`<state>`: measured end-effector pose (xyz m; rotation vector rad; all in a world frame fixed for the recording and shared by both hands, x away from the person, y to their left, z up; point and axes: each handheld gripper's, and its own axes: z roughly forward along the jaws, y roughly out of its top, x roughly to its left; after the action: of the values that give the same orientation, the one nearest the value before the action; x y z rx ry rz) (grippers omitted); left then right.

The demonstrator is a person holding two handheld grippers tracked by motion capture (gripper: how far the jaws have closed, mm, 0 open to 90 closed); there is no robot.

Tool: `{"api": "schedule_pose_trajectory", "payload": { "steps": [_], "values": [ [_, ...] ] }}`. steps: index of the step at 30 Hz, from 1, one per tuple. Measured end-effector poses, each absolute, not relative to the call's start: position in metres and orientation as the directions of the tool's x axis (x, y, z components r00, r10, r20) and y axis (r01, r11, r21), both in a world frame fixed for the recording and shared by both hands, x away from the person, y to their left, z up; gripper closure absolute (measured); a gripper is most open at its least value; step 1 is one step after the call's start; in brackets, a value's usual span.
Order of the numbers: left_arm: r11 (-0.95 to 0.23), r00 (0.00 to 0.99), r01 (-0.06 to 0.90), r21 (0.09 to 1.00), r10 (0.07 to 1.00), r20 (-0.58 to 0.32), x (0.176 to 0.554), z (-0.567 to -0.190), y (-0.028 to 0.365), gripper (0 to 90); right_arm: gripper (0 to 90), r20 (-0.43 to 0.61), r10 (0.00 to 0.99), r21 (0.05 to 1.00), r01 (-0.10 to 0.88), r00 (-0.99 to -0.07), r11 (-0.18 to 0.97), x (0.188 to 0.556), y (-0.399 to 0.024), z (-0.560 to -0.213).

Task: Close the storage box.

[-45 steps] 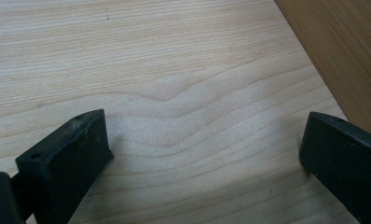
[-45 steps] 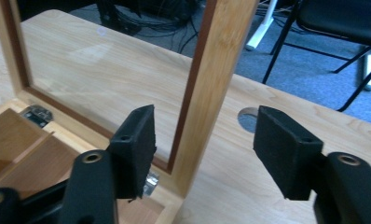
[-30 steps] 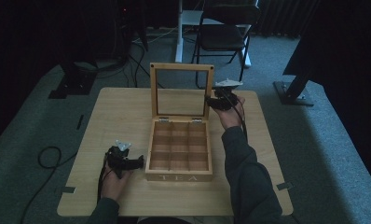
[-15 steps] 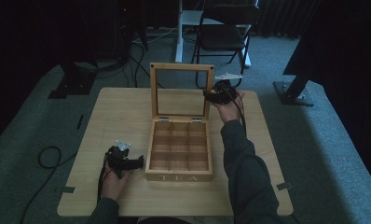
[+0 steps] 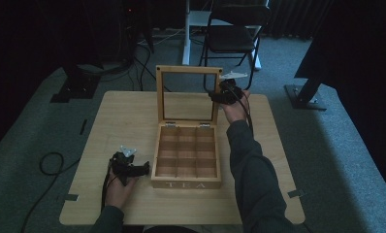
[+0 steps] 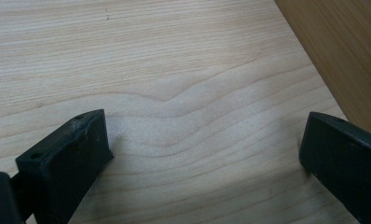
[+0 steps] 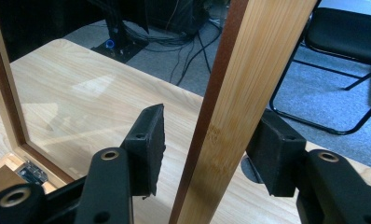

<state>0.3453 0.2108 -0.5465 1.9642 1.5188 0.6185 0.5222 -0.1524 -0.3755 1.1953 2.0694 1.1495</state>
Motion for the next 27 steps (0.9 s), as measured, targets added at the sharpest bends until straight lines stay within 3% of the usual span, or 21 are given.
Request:
{"api": "schedule_pose_trajectory", "payload": {
  "steps": [8, 27],
  "values": [
    [-0.189, 0.247, 0.703, 0.685, 0.969, 0.014, 0.345, -0.546, 0.211, 1.6, 54.0, 0.038, 0.855, 0.865, 0.445, -0.516, 0.230, 0.514, -0.160, -0.375],
    [-0.189, 0.246, 0.704, 0.685, 0.969, 0.014, 0.345, -0.546, 0.211, 1.6, 61.8, -0.031, 0.814, 0.885, 0.363, -0.580, 0.292, 0.476, -0.170, -0.370]
  ]
}}
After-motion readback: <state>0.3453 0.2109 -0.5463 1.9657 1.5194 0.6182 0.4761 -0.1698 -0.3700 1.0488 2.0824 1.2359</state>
